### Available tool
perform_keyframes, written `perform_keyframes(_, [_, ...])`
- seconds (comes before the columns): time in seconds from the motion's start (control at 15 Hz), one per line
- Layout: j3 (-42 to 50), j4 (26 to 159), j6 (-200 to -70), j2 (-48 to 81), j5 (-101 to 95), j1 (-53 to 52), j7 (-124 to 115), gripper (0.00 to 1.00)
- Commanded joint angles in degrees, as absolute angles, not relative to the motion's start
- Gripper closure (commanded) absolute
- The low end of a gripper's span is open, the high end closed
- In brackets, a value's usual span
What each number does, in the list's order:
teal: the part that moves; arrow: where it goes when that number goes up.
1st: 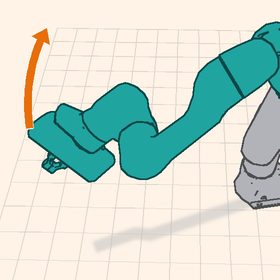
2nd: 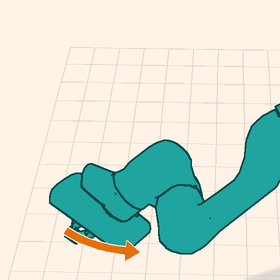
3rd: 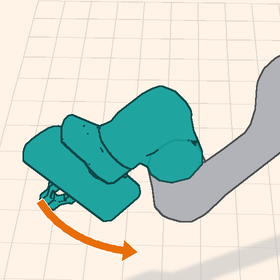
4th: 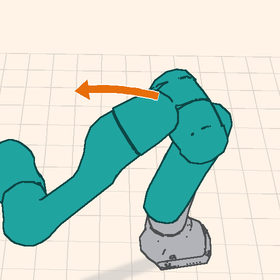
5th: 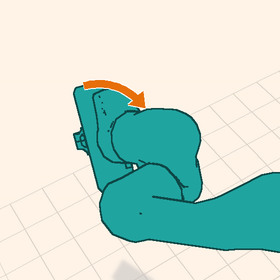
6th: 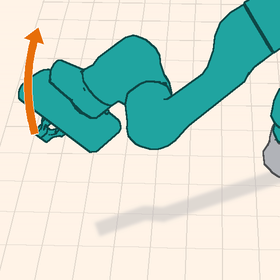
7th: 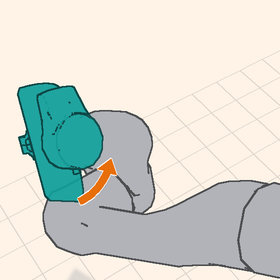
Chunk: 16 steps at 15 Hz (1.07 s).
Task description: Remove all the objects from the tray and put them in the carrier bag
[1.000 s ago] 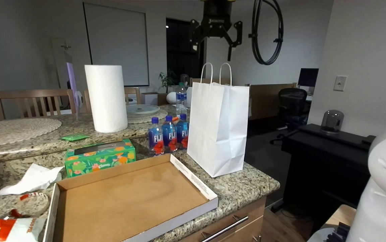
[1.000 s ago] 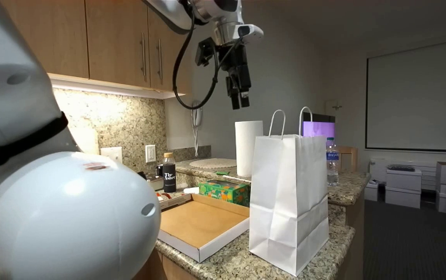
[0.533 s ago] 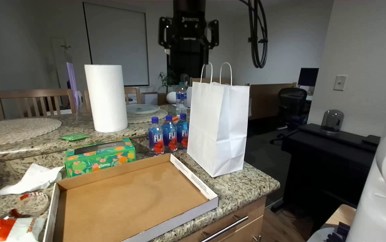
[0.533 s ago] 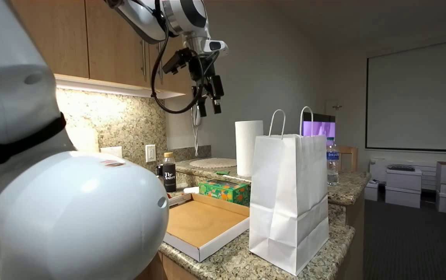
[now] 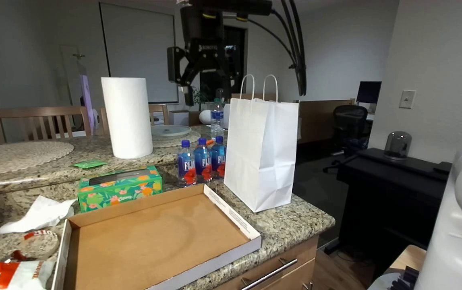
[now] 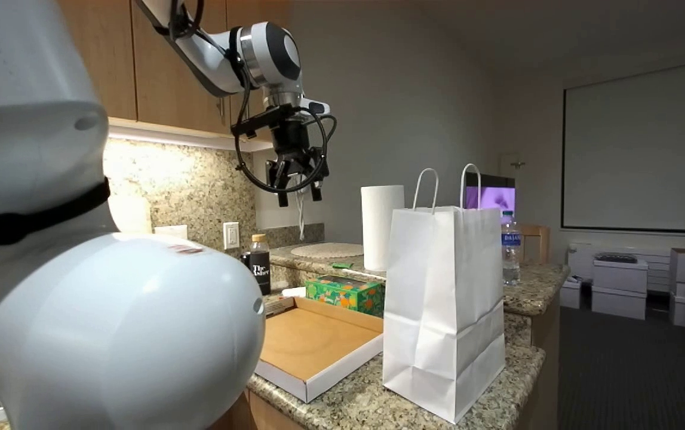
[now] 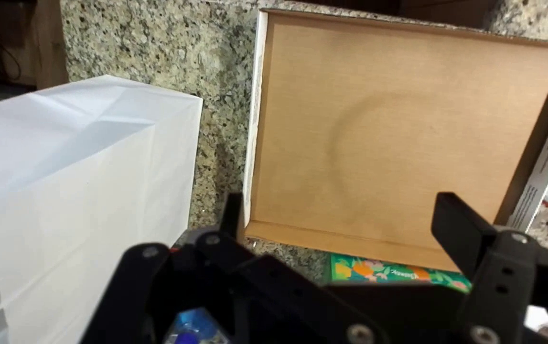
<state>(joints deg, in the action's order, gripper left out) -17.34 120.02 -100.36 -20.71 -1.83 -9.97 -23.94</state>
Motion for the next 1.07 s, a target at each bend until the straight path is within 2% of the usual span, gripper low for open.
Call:
perform_keyframes(0.0, [-16.1,125.4,-105.9,-22.7,-2.7,-11.5,-13.5,0.0])
perform_keyframes(0.2, [-13.8,131.0,-115.2,-24.0,1.2,-12.3,-7.6,0.0])
perform_keyframes(0.27, [-15.7,126.2,-109.9,-21.4,-1.1,-11.5,-11.6,0.0])
perform_keyframes(0.4, [-14.8,128.6,-113.2,-21.8,-0.3,-11.6,-10.1,0.0])
perform_keyframes(1.0, [-14.5,129.0,-113.5,-22.5,-0.2,-11.8,-9.7,0.0])
